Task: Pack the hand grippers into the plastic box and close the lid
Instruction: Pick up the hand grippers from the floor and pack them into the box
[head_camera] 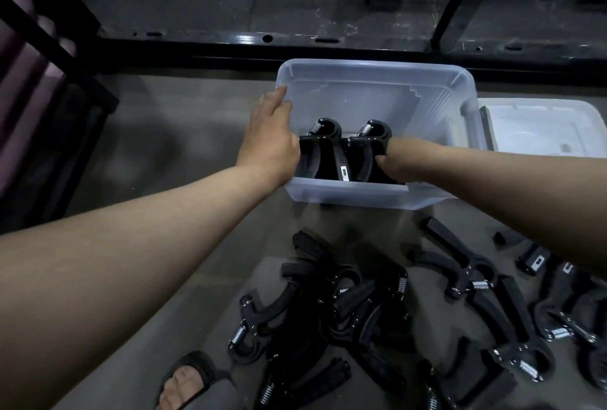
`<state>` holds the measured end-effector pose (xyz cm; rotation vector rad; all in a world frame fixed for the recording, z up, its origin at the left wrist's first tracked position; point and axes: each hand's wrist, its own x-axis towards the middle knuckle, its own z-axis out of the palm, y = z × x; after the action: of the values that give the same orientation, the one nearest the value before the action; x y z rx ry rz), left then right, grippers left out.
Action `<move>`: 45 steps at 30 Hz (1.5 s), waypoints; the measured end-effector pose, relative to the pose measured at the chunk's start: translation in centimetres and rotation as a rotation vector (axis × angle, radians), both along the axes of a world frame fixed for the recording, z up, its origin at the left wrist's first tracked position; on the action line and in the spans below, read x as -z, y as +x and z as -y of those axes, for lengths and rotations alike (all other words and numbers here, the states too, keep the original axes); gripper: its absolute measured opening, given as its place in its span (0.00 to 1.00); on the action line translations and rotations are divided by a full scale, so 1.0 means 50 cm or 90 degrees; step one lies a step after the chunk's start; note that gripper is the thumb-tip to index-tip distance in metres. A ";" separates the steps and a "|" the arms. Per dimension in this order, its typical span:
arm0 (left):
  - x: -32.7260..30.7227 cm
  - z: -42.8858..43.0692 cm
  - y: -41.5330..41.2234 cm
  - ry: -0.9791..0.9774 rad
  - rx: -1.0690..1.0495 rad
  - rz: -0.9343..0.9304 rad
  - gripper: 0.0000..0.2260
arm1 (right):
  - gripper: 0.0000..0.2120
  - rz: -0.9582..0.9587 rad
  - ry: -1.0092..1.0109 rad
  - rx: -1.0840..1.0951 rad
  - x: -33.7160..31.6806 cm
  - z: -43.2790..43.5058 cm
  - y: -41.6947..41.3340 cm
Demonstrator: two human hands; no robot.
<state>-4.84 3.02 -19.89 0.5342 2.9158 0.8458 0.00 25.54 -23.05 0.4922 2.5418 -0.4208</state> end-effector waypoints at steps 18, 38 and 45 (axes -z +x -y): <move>-0.004 0.001 -0.003 -0.033 0.022 0.079 0.35 | 0.22 -0.029 0.078 -0.031 -0.002 -0.022 0.022; -0.009 0.041 0.049 -0.045 0.041 0.047 0.24 | 0.11 -0.475 -0.091 -0.753 -0.097 0.181 0.193; -0.009 0.044 0.050 -0.052 0.051 0.050 0.25 | 0.24 0.031 0.094 -0.817 0.024 0.210 0.292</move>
<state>-2.33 0.85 -19.46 0.5927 2.8232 0.7182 14.59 15.07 -24.24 -1.0434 2.2786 0.2595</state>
